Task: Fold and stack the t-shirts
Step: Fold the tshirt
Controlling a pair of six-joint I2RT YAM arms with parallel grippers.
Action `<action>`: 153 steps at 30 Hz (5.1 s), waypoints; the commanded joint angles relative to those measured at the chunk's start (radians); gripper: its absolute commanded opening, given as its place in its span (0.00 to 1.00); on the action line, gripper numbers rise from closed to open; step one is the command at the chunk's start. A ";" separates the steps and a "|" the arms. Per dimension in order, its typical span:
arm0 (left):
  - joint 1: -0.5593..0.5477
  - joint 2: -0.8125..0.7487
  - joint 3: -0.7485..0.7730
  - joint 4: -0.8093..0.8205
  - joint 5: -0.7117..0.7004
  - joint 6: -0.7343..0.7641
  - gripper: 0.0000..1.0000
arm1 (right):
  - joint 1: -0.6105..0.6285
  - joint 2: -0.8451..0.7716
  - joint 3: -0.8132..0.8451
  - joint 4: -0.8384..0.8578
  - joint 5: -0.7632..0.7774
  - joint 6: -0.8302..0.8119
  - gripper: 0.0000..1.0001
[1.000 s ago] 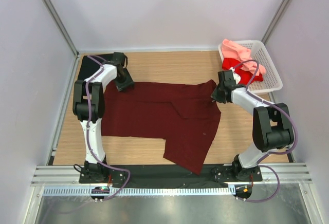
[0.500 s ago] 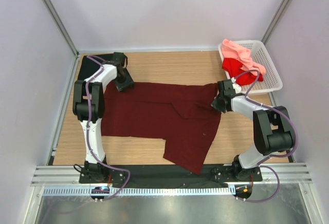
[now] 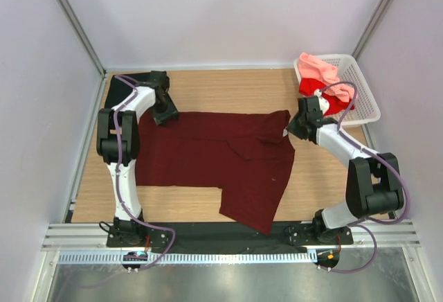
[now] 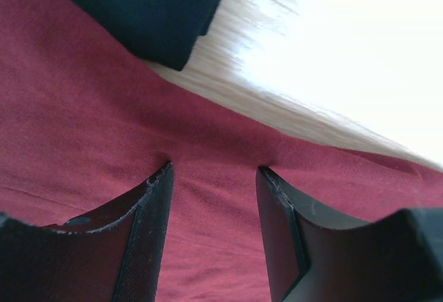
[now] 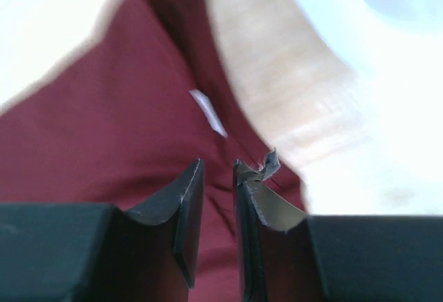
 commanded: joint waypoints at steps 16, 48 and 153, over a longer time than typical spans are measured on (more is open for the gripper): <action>0.054 0.019 -0.008 -0.060 -0.081 0.000 0.54 | 0.000 0.387 0.240 0.120 0.095 -0.136 0.26; 0.057 -0.451 -0.237 0.084 0.185 -0.006 0.61 | 0.135 0.088 0.266 -0.159 0.034 -0.222 0.38; 0.434 -0.866 -0.819 -0.179 -0.004 -0.365 0.57 | 1.296 -0.282 -0.278 -0.477 0.147 0.262 0.49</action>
